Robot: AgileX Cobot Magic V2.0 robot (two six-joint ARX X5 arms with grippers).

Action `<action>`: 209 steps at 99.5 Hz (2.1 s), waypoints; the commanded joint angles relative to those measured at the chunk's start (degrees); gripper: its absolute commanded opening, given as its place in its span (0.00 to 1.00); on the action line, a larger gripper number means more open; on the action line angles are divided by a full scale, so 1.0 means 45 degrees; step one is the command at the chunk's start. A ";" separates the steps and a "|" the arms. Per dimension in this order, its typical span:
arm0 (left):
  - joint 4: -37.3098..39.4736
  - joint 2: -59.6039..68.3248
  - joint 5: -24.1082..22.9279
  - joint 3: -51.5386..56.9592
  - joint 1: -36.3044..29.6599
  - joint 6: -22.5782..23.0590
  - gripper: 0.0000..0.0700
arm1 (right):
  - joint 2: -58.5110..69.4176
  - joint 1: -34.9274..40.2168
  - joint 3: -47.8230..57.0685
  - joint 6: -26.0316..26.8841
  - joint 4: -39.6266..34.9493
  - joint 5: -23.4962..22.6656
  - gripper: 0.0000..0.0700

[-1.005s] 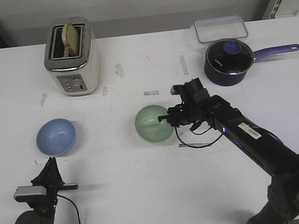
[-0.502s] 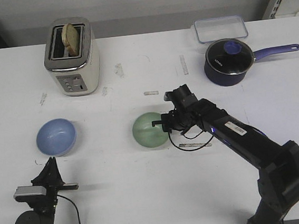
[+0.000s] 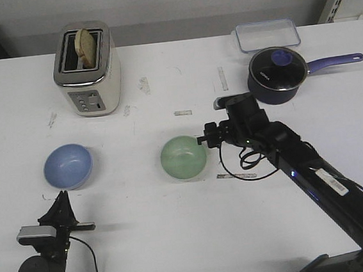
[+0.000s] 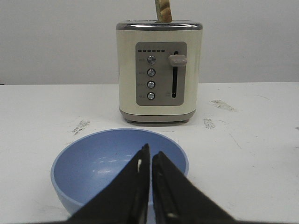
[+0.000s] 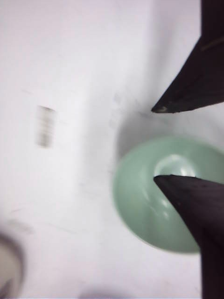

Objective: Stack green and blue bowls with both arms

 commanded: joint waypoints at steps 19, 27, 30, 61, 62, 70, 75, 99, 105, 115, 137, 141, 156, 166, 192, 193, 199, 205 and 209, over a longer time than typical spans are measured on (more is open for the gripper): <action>0.0189 -0.0024 -0.0019 -0.0282 -0.0019 -0.0112 0.00 | -0.2297 -0.0709 -0.2448 -0.3026 0.2186 0.2487 0.01; 0.0189 -0.0024 -0.0019 -0.0282 -0.0019 -0.0112 0.00 | -0.3215 -0.1205 -0.3589 -0.3546 0.3429 0.2550 0.00; 0.0189 -0.0024 -0.0019 -0.0282 -0.0019 -0.0112 0.00 | -0.3575 -0.1423 -0.4022 -0.3633 0.3861 0.2535 0.00; 0.0189 -0.0024 -0.0019 -0.0282 -0.0019 -0.0112 0.00 | -0.7407 -0.3172 -0.8315 -0.3619 0.7271 0.2433 0.00; 0.0189 -0.0024 -0.0019 -0.0282 -0.0019 -0.0112 0.00 | -0.7548 -0.3206 -0.8451 -0.3614 0.7359 0.2433 0.00; 0.0189 -0.0024 -0.0019 -0.0282 -0.0019 -0.0112 0.00 | -0.8636 -0.3424 -0.9447 -0.3614 0.7912 0.2429 0.00; 0.0189 -0.0024 -0.0019 -0.0282 -0.0019 -0.0112 0.00 | -0.9481 -0.3541 -1.0093 -0.3614 0.8048 0.2438 0.00; 0.0189 -0.0024 -0.0019 -0.0282 -0.0019 -0.0112 0.00 | -1.2424 -0.3599 -1.0826 -0.3619 0.6601 0.2467 0.00; 0.0189 -0.0024 -0.0019 -0.0282 -0.0019 -0.0112 0.00 | -1.2959 -0.3599 -1.0826 -0.3619 0.6567 0.2472 0.00; 0.0189 -0.0024 -0.0019 -0.0282 -0.0019 -0.0112 0.00 | -1.3678 -0.3599 -1.0826 -0.3619 0.6591 0.2477 0.00; 0.0189 -0.0024 -0.0019 -0.0282 -0.0019 -0.0112 0.00 | -1.4911 -0.3599 -1.0826 -0.3609 0.6591 0.2424 0.00; 0.0189 -0.0024 -0.0019 -0.0282 -0.0019 -0.0112 0.00 | -1.5115 -0.3599 -1.0826 -0.3609 0.6596 0.2429 0.00; 0.0199 -0.0024 -0.0024 -0.0282 -0.0019 -0.0102 0.00 | -1.5562 -0.3599 -1.0822 -0.3609 0.6606 0.2477 0.00; 0.0253 -0.0024 0.0131 -0.0257 -0.0019 -0.0379 0.00 | -1.5693 -0.3599 -1.0822 -0.3609 0.6615 0.2477 0.00; 0.0092 0.0146 0.0058 0.0631 -0.0019 -0.1282 0.00 | -1.5703 -0.3599 -1.0822 -0.3609 0.6615 0.2477 0.00; 0.0053 0.0170 0.0058 0.0695 -0.0019 -0.1224 0.00 | -1.5703 -0.3599 -1.0822 -0.3609 0.6615 0.2477 0.00; -0.0243 0.0359 -0.0034 0.1156 -0.0019 -0.0903 0.00 | -1.5698 -0.3599 -1.0822 -0.3609 0.6615 0.2477 0.00; -0.0510 0.0661 -0.0034 0.1647 -0.0019 -0.0792 0.00 | -1.5698 -0.3599 -1.0822 -0.3609 0.6615 0.2472 0.00; -0.0622 0.0913 -0.0034 0.1972 -0.0019 -0.0782 0.00 | -1.5703 -0.3599 -1.0822 -0.3609 0.6615 0.2472 0.00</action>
